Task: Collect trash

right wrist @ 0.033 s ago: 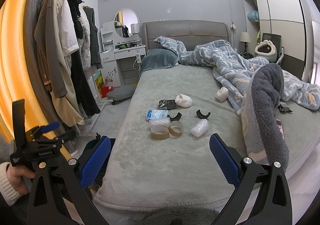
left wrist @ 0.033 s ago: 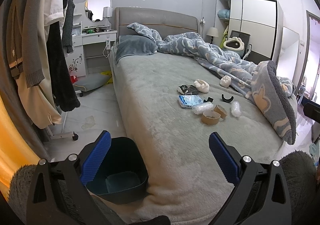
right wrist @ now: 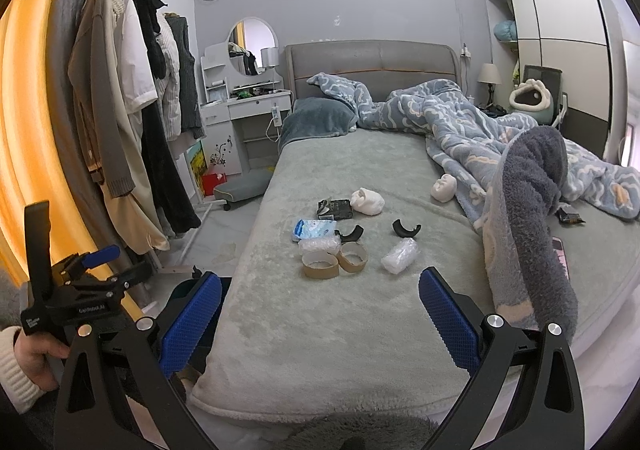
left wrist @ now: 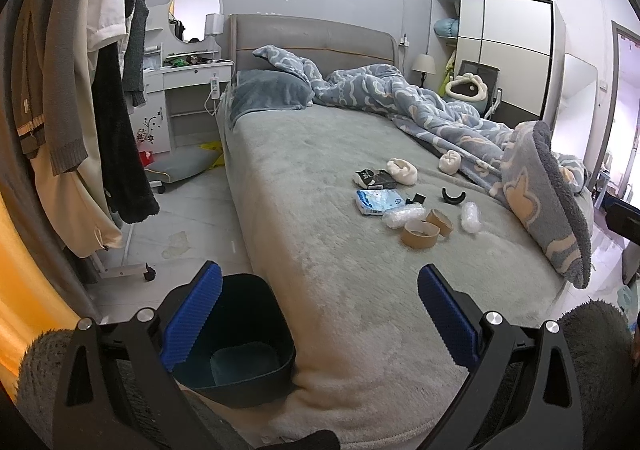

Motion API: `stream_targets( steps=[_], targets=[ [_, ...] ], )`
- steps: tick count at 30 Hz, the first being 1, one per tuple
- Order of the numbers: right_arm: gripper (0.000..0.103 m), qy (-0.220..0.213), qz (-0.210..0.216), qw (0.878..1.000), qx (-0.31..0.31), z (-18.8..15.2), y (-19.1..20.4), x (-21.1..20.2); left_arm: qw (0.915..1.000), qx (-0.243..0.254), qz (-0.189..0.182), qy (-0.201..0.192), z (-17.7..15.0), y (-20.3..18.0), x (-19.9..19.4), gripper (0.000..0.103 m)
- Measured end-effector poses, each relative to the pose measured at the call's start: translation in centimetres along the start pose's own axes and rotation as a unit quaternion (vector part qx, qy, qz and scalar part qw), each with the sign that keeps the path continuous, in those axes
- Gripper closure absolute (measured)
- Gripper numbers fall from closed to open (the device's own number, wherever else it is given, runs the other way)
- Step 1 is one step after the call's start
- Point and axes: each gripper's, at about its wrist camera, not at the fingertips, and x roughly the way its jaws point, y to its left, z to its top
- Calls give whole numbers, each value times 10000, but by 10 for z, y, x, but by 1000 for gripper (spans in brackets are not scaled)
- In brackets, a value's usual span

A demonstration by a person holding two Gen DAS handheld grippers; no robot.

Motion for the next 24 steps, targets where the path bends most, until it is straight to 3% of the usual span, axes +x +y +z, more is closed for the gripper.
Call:
stream_targets(
  steps=[10, 14, 24],
  targets=[
    [3, 442, -343, 9984, -123, 1, 5, 15, 9998, -3, -210, 9, 7, 14, -3, 3],
    [3, 419, -406, 9983, -92, 5, 1, 21, 9991, 34, -411, 47, 13, 16, 3, 4],
    [17, 561, -262, 9980, -103, 10, -15, 63, 9943, 555, -873, 272, 23, 2, 35, 4]
  ],
)
